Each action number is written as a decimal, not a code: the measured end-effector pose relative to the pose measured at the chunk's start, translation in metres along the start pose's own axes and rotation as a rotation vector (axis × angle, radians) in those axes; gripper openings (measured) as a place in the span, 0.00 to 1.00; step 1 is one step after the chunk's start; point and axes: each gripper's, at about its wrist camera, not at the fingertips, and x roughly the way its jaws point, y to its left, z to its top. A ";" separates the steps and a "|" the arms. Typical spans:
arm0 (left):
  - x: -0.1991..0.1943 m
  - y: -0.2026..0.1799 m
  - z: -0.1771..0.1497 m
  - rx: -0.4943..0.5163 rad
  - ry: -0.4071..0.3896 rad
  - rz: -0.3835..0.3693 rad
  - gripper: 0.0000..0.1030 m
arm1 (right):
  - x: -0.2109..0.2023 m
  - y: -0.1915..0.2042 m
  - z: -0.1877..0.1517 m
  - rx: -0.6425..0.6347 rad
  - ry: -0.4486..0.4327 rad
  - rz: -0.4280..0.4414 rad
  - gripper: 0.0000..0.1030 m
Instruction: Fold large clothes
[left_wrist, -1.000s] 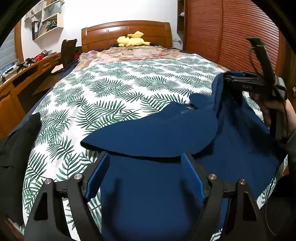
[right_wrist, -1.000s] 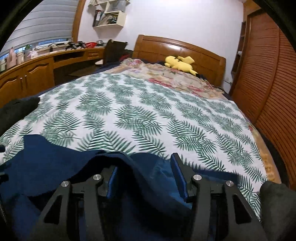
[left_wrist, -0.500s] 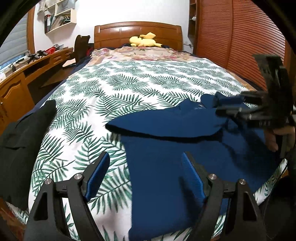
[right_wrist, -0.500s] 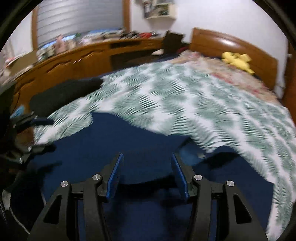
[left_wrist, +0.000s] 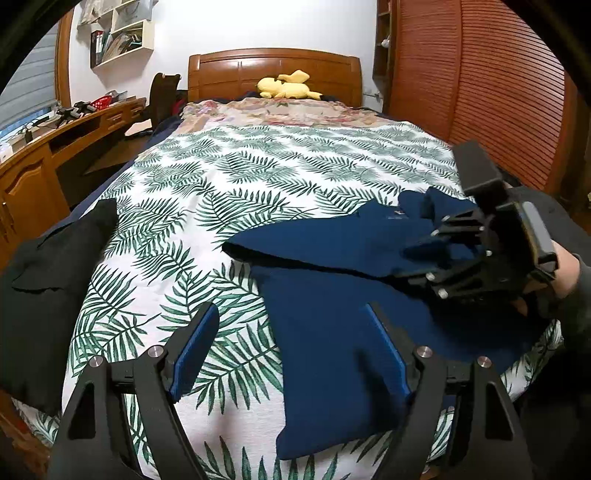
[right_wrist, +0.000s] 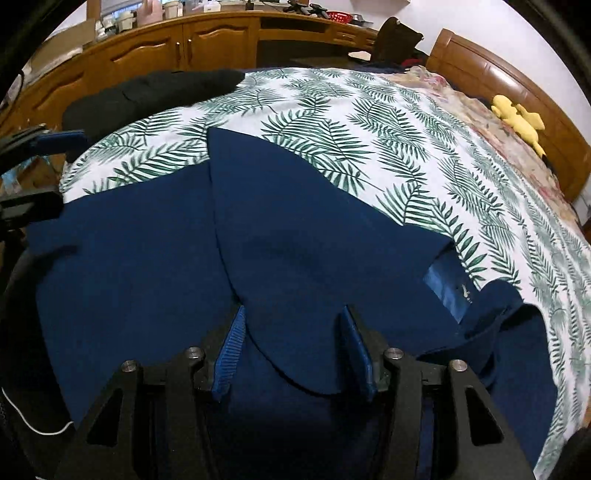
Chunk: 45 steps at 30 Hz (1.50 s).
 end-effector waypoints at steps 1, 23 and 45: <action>0.000 -0.001 0.001 0.003 -0.003 -0.004 0.78 | 0.002 0.004 0.001 -0.012 -0.001 -0.036 0.05; 0.005 -0.015 0.009 0.056 0.002 -0.002 0.78 | -0.039 -0.039 -0.001 0.213 -0.221 0.007 0.48; 0.005 -0.015 0.001 0.056 0.019 0.004 0.78 | 0.004 -0.044 0.051 0.175 -0.242 -0.439 0.08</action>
